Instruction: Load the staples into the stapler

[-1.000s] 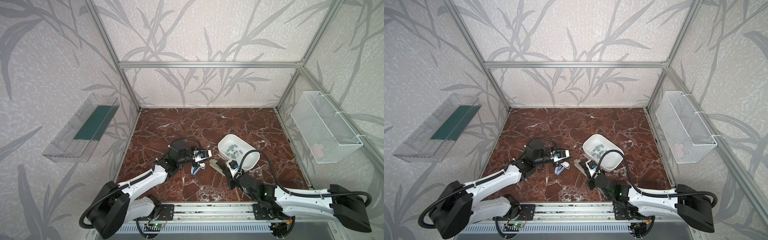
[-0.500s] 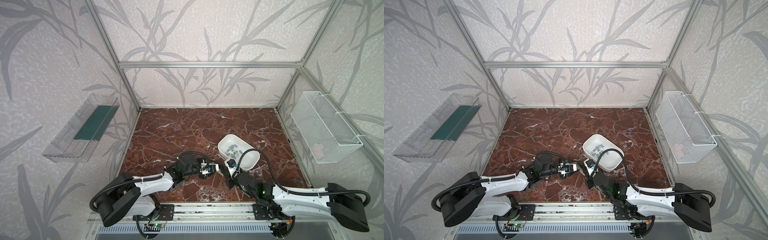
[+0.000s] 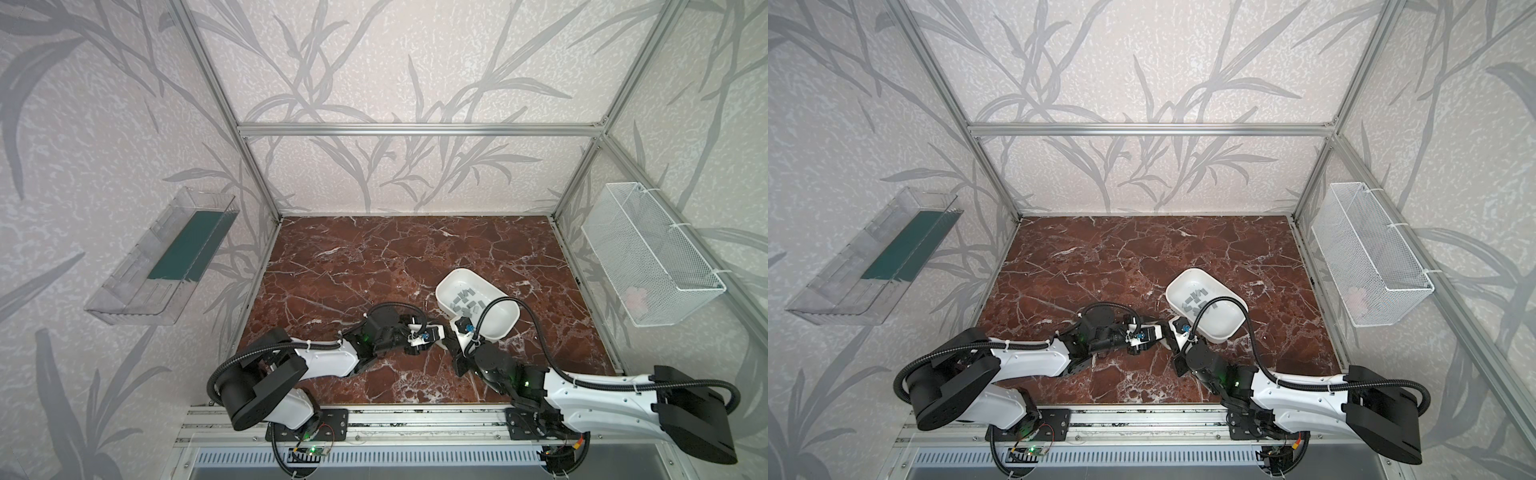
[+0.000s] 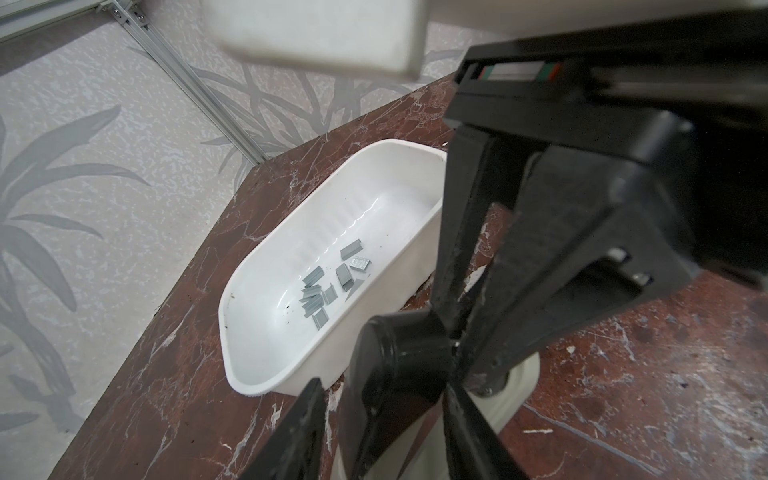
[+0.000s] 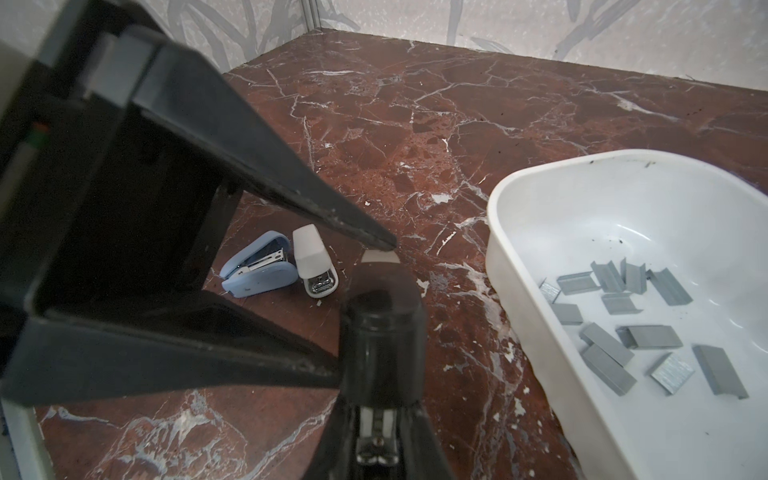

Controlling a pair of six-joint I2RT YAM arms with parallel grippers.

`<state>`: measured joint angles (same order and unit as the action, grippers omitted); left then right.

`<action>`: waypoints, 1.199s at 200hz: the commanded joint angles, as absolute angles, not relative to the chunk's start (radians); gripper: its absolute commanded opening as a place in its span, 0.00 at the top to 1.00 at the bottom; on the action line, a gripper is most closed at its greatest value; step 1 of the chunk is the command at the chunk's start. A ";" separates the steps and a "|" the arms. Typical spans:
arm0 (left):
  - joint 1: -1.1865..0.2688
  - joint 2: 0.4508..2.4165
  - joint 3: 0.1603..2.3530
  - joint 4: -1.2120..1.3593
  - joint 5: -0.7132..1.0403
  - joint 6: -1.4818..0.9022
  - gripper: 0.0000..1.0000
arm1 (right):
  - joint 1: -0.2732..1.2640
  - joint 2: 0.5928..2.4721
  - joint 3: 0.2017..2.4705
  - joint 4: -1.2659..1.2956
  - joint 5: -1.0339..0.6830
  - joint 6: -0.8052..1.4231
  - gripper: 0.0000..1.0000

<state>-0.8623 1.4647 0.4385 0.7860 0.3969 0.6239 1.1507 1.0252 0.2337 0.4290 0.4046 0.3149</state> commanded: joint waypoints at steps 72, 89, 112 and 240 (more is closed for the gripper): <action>-0.871 1.468 0.516 0.874 0.244 0.585 0.68 | 1.191 1.072 0.301 0.525 0.281 0.298 1.00; -0.871 1.471 0.532 0.901 0.186 0.574 0.64 | 1.217 1.081 0.299 0.522 0.300 0.298 1.00; -0.855 1.467 0.553 0.901 0.180 0.556 0.60 | 1.228 1.080 0.282 0.517 0.316 0.317 1.00; -0.689 1.442 0.531 0.968 0.516 0.460 0.51 | 1.282 1.123 0.256 0.545 0.353 0.390 1.00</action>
<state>-0.6891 1.4712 0.4915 0.6968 0.4049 0.4622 1.2385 1.1046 0.2508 0.5411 0.5213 0.3744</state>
